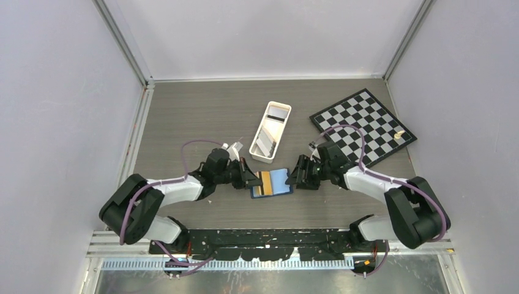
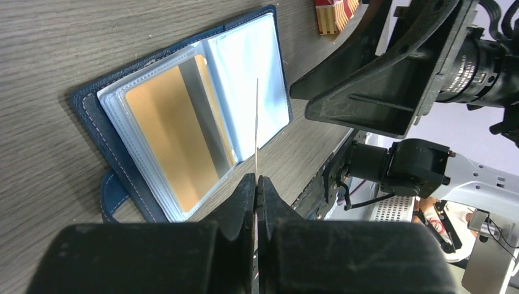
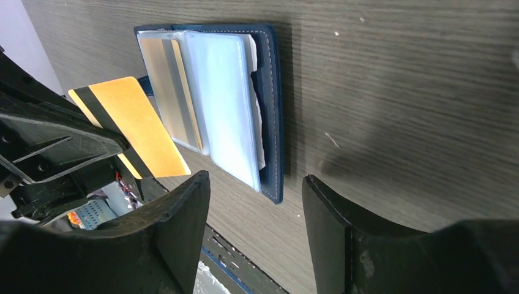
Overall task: Put the credit cards into the card holder
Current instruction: Insert the credit card into the card holder.
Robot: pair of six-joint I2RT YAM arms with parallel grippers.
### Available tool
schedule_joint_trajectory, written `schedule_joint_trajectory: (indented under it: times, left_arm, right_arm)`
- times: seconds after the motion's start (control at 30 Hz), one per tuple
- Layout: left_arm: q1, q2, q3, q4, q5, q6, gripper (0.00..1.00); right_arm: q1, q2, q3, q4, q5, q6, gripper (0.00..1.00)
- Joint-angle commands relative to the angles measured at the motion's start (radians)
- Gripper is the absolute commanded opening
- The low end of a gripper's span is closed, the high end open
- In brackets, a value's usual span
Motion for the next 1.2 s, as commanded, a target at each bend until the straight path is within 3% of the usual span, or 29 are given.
schedule_joint_trajectory:
  times: [0.0, 0.17, 0.43, 0.83, 1.17]
  left_arm:
    - [-0.004, 0.036, -0.003, 0.108, 0.003, -0.001, 0.0]
    - [-0.004, 0.091, -0.004, 0.145, 0.008, -0.008, 0.0]
    - [-0.004, 0.161, -0.005, 0.194, 0.006, -0.017, 0.0]
    - [-0.004, 0.18, 0.006, 0.178, 0.006, -0.032, 0.0]
    - [-0.002, 0.252, 0.016, 0.231, 0.027, -0.092, 0.0]
  right_arm:
    - [-0.003, 0.053, -0.021, 0.159, -0.057, 0.022, 0.6]
    - [-0.003, 0.098, -0.029, 0.199, -0.064, 0.032, 0.51]
    - [-0.002, 0.13, -0.04, 0.238, -0.079, 0.05, 0.46]
    - [-0.002, 0.203, -0.03, 0.195, -0.01, 0.052, 0.07]
    - [-0.004, 0.201, -0.027, 0.165, 0.014, 0.046, 0.02]
